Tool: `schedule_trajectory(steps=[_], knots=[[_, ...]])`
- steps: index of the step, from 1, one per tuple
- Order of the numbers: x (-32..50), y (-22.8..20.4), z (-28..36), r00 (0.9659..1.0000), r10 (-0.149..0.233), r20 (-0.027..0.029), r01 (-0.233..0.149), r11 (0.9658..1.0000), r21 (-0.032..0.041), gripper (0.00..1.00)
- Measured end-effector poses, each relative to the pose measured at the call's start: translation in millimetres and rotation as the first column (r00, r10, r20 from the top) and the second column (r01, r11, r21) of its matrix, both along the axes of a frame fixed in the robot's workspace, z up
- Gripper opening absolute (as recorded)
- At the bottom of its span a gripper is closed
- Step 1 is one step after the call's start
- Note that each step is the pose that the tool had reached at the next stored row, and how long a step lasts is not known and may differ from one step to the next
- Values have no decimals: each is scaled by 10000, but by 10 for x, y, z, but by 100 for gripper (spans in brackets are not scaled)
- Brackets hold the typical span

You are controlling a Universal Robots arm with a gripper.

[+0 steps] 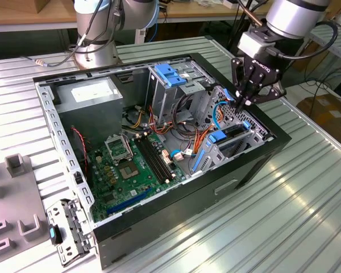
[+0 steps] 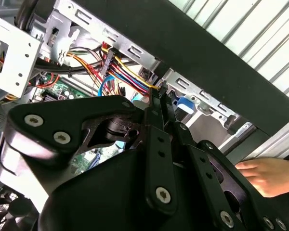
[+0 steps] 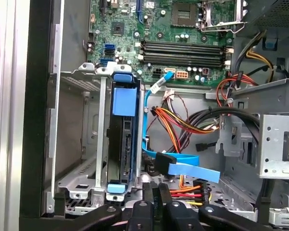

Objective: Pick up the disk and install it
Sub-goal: 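Insert the first disk wire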

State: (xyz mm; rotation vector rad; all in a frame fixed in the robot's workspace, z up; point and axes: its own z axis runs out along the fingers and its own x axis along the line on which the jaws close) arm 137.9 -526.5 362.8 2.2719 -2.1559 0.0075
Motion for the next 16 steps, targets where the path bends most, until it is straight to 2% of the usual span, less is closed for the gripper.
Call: schedule_trajectory(steps=[4,7,10,12,16], knots=[[-53,-15,-4,10000,0,0,0,10000,0,16],[-71,-49,-6,10000,1,0,-1,10000,-2,16],[-87,-188,-15,10000,-1,0,1,10000,0,16],[-114,-217,-15,10000,0,0,0,10000,0,16],[-159,-237,-22,10000,-1,0,1,10000,1,16]])
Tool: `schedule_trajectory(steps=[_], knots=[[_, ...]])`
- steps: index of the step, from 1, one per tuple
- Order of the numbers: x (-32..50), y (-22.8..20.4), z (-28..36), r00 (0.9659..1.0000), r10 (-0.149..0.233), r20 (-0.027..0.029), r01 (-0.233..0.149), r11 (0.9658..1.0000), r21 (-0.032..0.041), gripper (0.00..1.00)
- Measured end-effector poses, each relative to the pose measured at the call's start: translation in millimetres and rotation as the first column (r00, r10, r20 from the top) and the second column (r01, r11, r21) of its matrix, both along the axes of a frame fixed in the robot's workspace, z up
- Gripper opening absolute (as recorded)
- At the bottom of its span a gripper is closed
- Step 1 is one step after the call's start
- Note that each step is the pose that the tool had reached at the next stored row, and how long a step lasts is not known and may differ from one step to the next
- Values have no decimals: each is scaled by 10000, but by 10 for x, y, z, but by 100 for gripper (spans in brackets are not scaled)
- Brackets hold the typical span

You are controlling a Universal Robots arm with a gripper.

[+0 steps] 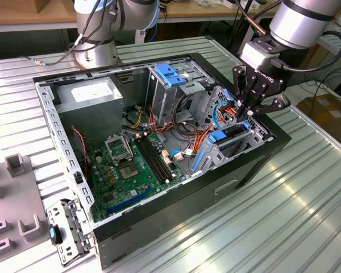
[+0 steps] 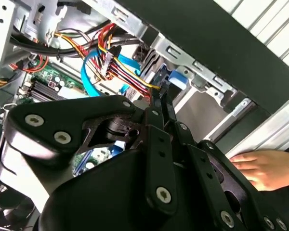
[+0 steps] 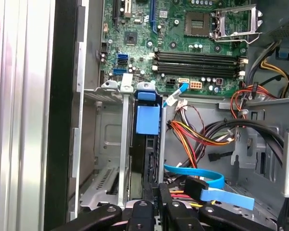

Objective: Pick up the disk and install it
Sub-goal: 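Insert the first disk wire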

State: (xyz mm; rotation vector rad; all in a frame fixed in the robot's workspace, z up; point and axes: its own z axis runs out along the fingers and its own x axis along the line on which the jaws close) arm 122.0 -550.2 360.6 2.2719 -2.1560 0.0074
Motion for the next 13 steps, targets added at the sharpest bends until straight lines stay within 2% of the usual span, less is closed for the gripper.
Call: schedule_trajectory(steps=[5,10,13], knots=[[-18,-56,-39,9999,125,0,-125,9999,11,16],[-60,-56,-59,9998,181,0,-181,9998,11,16],[-60,-46,-68,10000,-58,0,58,10000,11,16]])
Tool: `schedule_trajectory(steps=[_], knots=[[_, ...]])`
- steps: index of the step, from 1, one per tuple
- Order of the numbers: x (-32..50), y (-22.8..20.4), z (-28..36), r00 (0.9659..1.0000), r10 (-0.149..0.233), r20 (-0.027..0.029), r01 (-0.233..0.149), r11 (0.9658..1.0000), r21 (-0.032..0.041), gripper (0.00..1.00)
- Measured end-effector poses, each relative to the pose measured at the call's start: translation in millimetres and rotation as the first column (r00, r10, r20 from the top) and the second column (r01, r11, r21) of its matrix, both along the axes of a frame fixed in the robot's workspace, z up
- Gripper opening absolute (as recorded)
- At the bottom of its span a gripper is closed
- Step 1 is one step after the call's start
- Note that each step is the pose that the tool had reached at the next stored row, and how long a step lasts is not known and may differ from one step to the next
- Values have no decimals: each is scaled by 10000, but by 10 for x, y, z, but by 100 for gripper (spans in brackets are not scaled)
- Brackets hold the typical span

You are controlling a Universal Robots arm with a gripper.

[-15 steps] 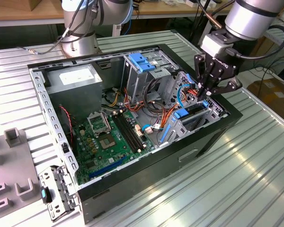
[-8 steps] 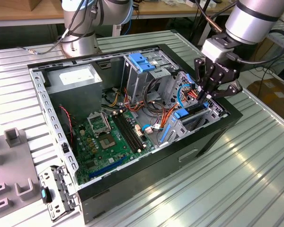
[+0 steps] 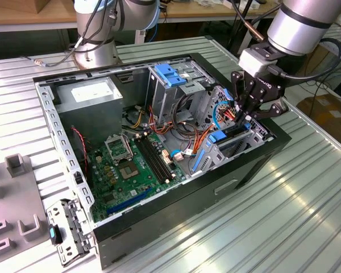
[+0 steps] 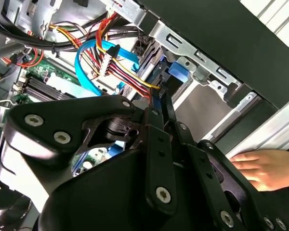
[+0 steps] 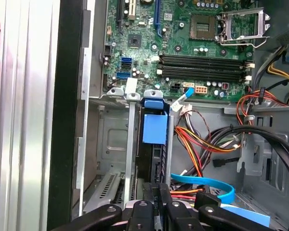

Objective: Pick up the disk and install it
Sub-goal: 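Insert the first disk wire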

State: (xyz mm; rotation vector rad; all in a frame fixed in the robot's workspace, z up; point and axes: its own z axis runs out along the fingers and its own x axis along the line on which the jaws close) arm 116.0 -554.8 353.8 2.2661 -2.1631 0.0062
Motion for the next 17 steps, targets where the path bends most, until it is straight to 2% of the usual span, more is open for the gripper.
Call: schedule_trajectory(steps=[12,15,17], knots=[[-1,17,-35,10000,-70,-12,70,10000,0,16],[0,17,-40,9994,-344,-13,344,9994,1,16],[0,17,-40,9994,-357,-13,357,9994,1,16]])
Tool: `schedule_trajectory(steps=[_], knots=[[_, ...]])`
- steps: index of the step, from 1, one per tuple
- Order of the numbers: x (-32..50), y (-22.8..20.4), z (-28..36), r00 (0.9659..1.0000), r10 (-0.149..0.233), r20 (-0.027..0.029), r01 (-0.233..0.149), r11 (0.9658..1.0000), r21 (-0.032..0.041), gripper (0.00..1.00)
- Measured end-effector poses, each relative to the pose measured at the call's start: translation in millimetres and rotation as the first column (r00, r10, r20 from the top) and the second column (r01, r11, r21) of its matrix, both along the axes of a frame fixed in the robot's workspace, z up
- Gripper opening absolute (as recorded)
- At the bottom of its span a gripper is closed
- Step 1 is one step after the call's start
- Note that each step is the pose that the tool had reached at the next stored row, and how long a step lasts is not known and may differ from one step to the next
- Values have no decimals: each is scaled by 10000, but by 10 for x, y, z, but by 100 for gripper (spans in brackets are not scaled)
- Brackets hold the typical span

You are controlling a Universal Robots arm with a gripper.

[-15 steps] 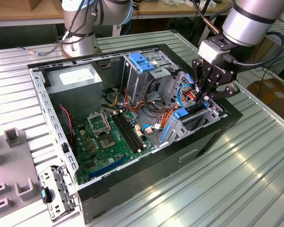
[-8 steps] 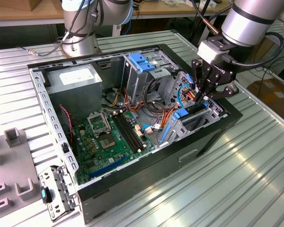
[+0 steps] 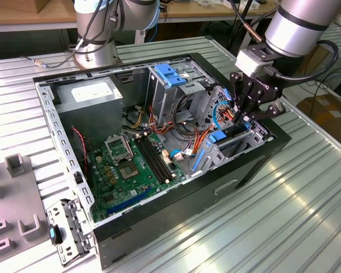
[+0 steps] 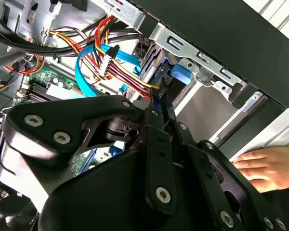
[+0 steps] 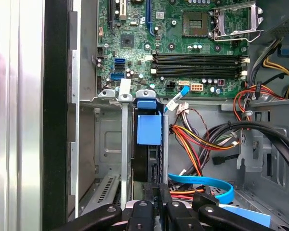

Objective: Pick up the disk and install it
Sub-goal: 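Insert the first disk wire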

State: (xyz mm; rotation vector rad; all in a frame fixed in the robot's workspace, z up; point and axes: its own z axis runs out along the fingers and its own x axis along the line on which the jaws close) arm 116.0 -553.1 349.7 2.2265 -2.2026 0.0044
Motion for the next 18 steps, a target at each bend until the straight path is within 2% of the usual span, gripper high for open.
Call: schedule_trajectory(steps=[18], knots=[[0,0,-18,10000,-53,0,53,10000,0,16]])
